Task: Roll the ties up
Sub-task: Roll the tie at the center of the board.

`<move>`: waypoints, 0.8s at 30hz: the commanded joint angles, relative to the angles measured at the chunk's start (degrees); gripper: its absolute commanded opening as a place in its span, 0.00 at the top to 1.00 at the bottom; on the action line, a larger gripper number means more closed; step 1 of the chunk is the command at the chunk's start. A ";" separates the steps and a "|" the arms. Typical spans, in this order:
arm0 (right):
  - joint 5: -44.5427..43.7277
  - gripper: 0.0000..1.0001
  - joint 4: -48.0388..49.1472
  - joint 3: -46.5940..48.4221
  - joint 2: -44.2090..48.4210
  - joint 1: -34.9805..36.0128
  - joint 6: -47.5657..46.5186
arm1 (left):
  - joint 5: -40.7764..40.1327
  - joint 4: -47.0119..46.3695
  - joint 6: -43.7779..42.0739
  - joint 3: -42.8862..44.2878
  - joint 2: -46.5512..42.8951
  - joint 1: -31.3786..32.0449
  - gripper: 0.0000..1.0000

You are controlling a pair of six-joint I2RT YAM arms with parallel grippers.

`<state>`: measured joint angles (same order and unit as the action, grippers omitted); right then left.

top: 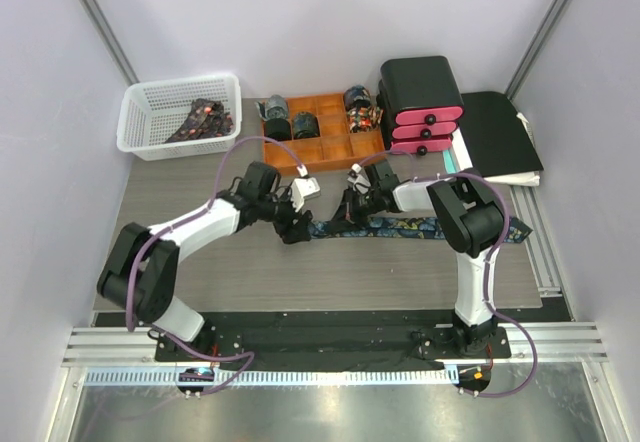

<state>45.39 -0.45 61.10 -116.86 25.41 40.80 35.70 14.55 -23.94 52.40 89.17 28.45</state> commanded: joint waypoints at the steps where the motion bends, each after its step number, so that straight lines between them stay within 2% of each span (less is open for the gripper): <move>1: -6.11 0.99 -5.97 -4.06 -2.84 -1.67 -5.02 | 1.65 -19.85 10.86 -9.06 -4.70 1.69 0.33; 5: -4.61 0.99 -6.58 -3.89 -4.16 -2.47 -6.16 | 0.77 -30.17 5.40 -14.08 -3.57 2.58 0.33; 10: -3.29 0.99 -8.08 -4.58 -4.61 -3.08 -8.27 | 1.91 -38.44 6.10 -16.63 -0.75 3.89 0.31; 11: -2.94 0.99 -8.43 -4.67 -4.35 -3.17 -8.97 | 1.91 -40.63 6.36 -17.07 -0.49 4.24 0.28; 14: -1.98 0.99 -8.78 -5.64 -3.99 -3.35 -10.03 | 1.74 -45.20 7.15 -18.65 1.27 5.74 0.26; 21: -1.44 0.99 -9.83 -6.35 -5.04 -4.23 -11.88 | 0.69 -50.93 6.11 -19.71 7.33 8.11 0.27; 24: -1.35 0.99 -10.36 -6.43 -5.75 -4.49 -12.32 | -0.02 -51.20 6.10 -18.83 8.74 8.38 0.31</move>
<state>55.79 -3.25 57.69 -117.80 21.30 33.78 36.01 -30.98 -17.23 33.23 96.25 36.07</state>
